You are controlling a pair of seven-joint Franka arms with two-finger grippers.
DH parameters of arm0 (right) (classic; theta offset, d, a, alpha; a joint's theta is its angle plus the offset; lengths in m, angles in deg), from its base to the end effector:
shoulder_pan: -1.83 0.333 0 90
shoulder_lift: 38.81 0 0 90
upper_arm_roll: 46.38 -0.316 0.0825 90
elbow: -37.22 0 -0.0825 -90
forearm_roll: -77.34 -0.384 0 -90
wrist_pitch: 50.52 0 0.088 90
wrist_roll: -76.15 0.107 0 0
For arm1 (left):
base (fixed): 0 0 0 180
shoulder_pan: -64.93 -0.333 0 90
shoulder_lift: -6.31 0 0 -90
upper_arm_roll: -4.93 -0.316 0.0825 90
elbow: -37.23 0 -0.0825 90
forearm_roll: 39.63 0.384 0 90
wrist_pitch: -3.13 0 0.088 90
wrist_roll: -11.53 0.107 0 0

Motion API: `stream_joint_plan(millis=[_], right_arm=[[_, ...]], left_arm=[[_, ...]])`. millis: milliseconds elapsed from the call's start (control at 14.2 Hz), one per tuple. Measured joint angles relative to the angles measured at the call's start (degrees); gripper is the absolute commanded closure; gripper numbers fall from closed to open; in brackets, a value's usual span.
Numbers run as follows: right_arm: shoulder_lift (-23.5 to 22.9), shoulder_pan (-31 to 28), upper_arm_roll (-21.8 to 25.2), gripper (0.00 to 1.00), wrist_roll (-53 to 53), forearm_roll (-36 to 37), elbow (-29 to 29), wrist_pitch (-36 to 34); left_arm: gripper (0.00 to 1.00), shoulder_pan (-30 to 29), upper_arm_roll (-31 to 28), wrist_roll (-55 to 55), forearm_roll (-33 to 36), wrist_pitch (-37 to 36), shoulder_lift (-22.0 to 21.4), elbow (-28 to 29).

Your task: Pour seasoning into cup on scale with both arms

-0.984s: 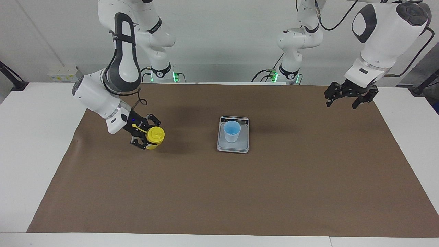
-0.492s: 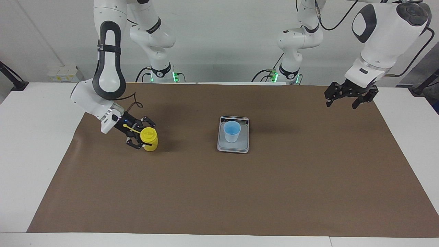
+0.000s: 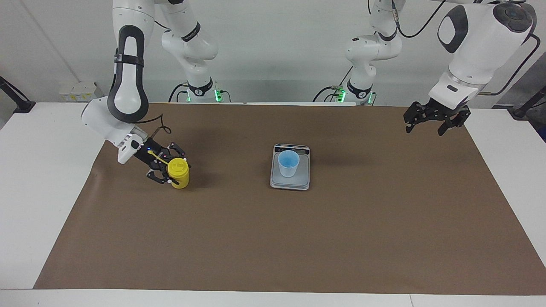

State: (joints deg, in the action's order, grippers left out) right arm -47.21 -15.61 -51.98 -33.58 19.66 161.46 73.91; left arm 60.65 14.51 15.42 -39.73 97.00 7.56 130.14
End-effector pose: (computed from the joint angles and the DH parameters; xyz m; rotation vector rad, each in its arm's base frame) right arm 0.5450 -0.0815 0.3297 -2.1815 -1.2551 -0.8291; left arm 0.5634 -0.0515 0.5943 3.1262 -0.2510 -0.0076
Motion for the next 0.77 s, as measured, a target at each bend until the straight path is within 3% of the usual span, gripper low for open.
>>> stream_joint_plan(millis=[351,773], right_arm=[[0.3,-4.6,0.1,0.0,-4.1,2.0,0.3,-2.0],[2.2,-5.1,0.2,0.0,-4.4,15.2,-2.5,-2.0]], left_arm=[[0.0,0.0,0.0,0.0,0.0,0.0,0.0,0.0],[0.0,0.0,0.0,0.0,0.0,0.0,0.0,0.0]])
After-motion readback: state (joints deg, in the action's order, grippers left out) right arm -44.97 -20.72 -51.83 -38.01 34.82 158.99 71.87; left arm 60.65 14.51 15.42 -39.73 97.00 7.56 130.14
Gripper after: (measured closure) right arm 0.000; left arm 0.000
